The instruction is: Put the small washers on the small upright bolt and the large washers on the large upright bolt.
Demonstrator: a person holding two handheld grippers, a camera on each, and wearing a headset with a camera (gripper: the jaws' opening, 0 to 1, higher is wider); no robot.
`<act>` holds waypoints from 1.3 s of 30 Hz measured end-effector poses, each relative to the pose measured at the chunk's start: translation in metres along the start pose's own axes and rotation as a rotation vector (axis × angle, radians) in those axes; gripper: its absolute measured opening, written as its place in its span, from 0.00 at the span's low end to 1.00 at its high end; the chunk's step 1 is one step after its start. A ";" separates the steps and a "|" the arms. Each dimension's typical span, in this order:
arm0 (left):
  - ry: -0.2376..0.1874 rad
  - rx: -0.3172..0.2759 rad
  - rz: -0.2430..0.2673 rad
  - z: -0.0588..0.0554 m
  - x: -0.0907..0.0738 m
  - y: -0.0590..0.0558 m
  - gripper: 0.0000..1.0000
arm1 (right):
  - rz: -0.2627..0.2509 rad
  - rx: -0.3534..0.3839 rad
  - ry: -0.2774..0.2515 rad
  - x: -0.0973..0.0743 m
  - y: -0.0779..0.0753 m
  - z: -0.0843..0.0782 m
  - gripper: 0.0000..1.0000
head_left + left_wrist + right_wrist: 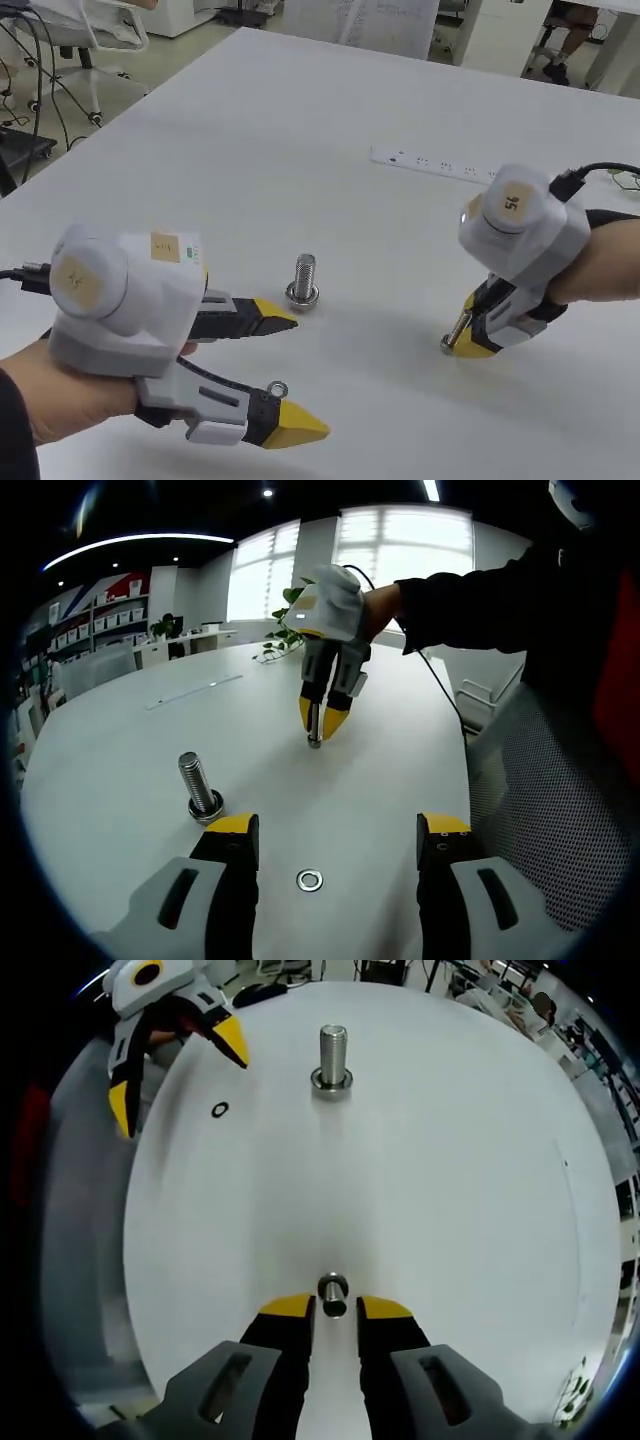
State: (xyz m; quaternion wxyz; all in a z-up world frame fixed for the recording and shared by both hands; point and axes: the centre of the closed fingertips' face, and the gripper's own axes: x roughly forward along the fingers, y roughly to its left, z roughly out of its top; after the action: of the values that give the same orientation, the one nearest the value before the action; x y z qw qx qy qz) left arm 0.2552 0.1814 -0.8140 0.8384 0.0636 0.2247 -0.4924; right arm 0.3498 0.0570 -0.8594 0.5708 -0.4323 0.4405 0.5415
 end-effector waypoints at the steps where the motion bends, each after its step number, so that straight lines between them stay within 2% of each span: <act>1: 0.000 -0.001 0.000 0.000 0.000 0.000 0.63 | -0.001 0.001 0.000 -0.001 0.000 -0.001 0.18; 15: -0.002 0.005 -0.002 0.001 -0.001 0.000 0.63 | -0.016 0.033 0.007 -0.008 0.002 -0.014 0.19; 25: -0.006 0.010 -0.006 0.002 -0.001 0.000 0.63 | -0.016 0.050 0.018 -0.011 0.018 -0.025 0.20; 39: -0.014 0.018 -0.004 0.005 -0.002 0.000 0.63 | -0.004 0.034 0.004 -0.012 0.038 -0.014 0.20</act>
State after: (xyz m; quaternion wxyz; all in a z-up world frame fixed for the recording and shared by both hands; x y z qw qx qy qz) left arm 0.2555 0.1816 -0.8086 0.8383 0.0673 0.2144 -0.4967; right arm 0.3112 0.0424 -0.8519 0.5784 -0.4246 0.4498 0.5319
